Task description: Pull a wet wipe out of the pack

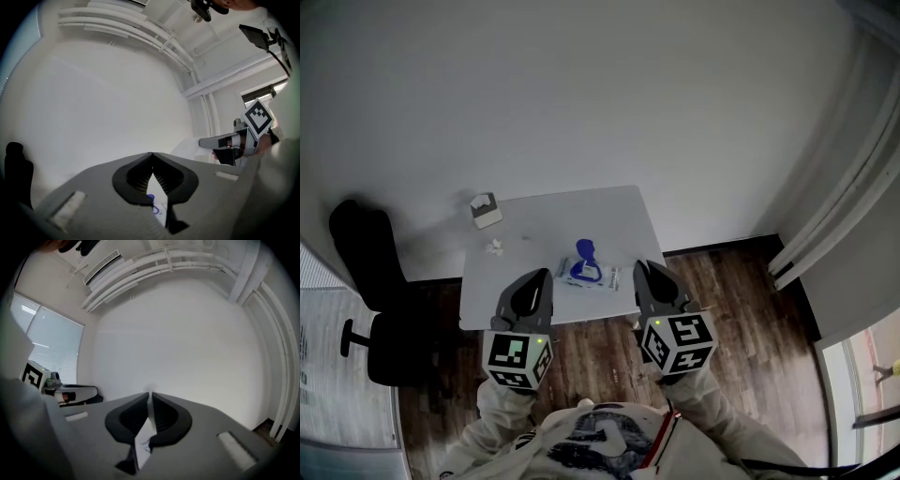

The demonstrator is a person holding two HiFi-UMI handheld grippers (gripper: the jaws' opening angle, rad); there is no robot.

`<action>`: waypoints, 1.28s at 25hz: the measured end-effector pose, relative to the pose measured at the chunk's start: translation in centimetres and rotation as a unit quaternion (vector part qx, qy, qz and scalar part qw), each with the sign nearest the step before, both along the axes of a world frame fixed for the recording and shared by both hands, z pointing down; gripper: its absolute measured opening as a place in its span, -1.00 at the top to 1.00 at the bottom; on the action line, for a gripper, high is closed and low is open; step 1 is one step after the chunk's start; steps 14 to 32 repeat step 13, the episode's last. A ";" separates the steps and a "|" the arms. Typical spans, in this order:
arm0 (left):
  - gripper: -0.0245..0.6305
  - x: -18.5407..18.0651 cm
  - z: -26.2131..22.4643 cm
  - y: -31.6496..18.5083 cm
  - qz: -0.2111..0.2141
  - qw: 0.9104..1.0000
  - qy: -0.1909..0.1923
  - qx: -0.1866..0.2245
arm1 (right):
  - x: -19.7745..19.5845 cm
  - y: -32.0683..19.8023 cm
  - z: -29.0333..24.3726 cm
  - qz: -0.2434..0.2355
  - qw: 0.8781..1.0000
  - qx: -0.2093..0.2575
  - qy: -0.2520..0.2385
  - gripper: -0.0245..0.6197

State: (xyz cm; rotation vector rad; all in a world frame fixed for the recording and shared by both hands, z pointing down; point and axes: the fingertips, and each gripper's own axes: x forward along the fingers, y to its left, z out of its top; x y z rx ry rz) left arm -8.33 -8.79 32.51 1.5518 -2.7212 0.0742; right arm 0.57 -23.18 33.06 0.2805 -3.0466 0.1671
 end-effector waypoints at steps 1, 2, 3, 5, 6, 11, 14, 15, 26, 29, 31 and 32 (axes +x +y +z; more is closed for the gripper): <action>0.91 0.0 0.0 0.0 -0.001 1.000 0.000 0.001 | 0.0 -0.1 0.1 0.000 1.000 -0.001 0.000 0.90; 0.91 0.0 0.0 -0.1 -0.002 1.000 -0.001 0.001 | 0.1 -0.1 0.2 -0.001 1.000 -0.002 0.001 0.90; 0.91 0.1 0.0 -0.1 -0.003 1.000 -0.001 0.001 | 0.1 -0.2 0.2 -0.001 1.000 -0.003 0.001 0.90; 0.91 0.0 0.2 0.0 -0.003 1.000 0.001 0.000 | 0.1 -0.2 0.5 -0.001 1.000 -0.006 0.004 0.90; 0.91 -0.1 0.3 0.0 -0.003 1.000 0.002 0.000 | 0.0 -0.2 0.6 -0.001 1.000 -0.007 0.005 0.90; 0.91 -0.8 0.6 -0.1 -0.003 1.000 0.005 0.000 | -0.7 -0.4 0.9 0.001 1.000 -0.010 0.007 0.90; 0.91 -1.1 0.6 -0.3 -0.002 1.000 0.004 0.001 | -1.0 -0.5 1.0 0.001 1.000 -0.011 0.008 0.90; 0.91 -1.1 0.6 -0.3 -0.002 1.000 0.004 0.001 | -1.0 -0.5 1.0 0.001 1.000 -0.011 0.008 0.90; 0.91 -1.1 0.6 -0.3 -0.002 1.000 0.004 0.001 | -1.0 -0.5 1.0 0.001 1.000 -0.011 0.008 0.90; 0.91 -1.1 0.6 -0.3 -0.002 1.000 0.004 0.001 | -1.0 -0.5 1.0 0.001 1.000 -0.011 0.008 0.90; 0.91 -1.1 0.6 -0.3 -0.002 1.000 0.004 0.001 | -1.0 -0.5 1.0 0.001 1.000 -0.011 0.008 0.90; 0.91 -1.1 0.6 -0.3 -0.002 1.000 0.004 0.001 | -1.0 -0.5 1.0 0.001 1.000 -0.011 0.008 0.90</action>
